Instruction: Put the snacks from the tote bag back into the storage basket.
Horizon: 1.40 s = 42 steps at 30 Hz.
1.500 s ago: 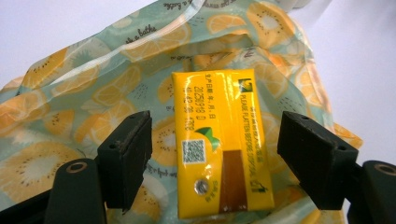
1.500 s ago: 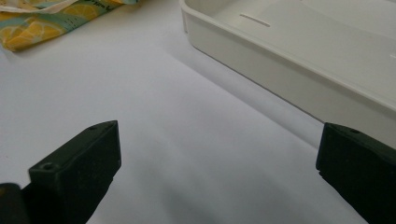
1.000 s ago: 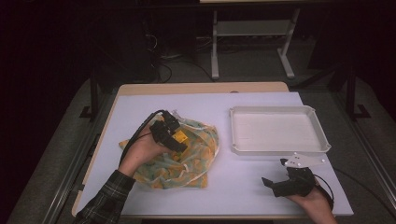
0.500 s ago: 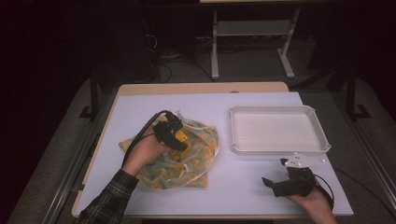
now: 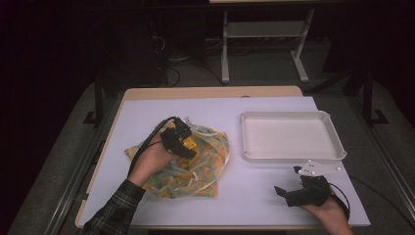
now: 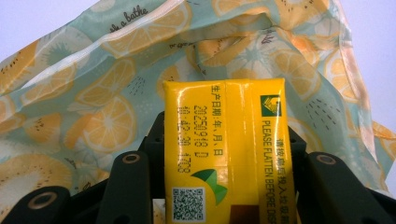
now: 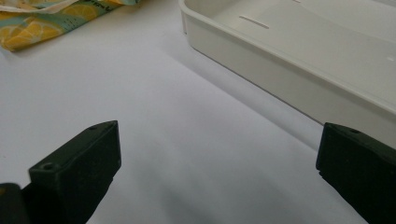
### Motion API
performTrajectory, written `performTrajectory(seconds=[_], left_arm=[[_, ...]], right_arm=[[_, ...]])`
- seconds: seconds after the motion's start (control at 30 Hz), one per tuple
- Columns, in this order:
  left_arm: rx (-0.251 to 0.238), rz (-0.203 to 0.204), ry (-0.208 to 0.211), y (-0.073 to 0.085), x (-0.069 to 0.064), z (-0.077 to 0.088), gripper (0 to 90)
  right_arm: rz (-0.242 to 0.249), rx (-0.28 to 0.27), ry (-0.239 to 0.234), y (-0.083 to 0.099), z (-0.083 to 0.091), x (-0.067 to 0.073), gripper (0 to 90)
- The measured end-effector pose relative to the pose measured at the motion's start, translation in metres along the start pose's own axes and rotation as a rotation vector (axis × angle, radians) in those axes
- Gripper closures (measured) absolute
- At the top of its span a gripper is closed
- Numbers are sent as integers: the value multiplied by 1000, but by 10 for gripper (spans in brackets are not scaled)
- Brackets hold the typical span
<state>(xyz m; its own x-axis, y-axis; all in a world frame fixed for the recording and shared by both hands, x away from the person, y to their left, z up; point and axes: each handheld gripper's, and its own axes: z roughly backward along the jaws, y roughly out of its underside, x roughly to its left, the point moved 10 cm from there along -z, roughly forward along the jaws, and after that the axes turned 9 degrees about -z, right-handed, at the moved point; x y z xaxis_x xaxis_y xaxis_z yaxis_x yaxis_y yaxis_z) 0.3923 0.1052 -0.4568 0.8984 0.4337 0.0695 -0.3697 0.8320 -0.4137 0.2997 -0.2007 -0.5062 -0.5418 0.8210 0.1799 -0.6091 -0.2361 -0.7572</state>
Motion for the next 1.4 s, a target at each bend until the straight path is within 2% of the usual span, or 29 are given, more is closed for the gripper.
performTrajectory(seconds=[0.3,0.67,0.9,1.0,1.4], left_arm=[[-9,-12,-6,2,2,4,531],[-62,-23,3,2,6,25,532],[-118,-25,1,-8,8,40,533],[-117,-34,5,-10,8,42,533],[-178,-60,4,-29,2,53,534]], right_arm=[[4,2,6,1,-1,0,0],[9,3,-4,1,-2,2,0],[6,1,-1,0,-2,1,0],[7,2,-1,1,-2,1,0],[11,2,0,1,-2,1,0]])
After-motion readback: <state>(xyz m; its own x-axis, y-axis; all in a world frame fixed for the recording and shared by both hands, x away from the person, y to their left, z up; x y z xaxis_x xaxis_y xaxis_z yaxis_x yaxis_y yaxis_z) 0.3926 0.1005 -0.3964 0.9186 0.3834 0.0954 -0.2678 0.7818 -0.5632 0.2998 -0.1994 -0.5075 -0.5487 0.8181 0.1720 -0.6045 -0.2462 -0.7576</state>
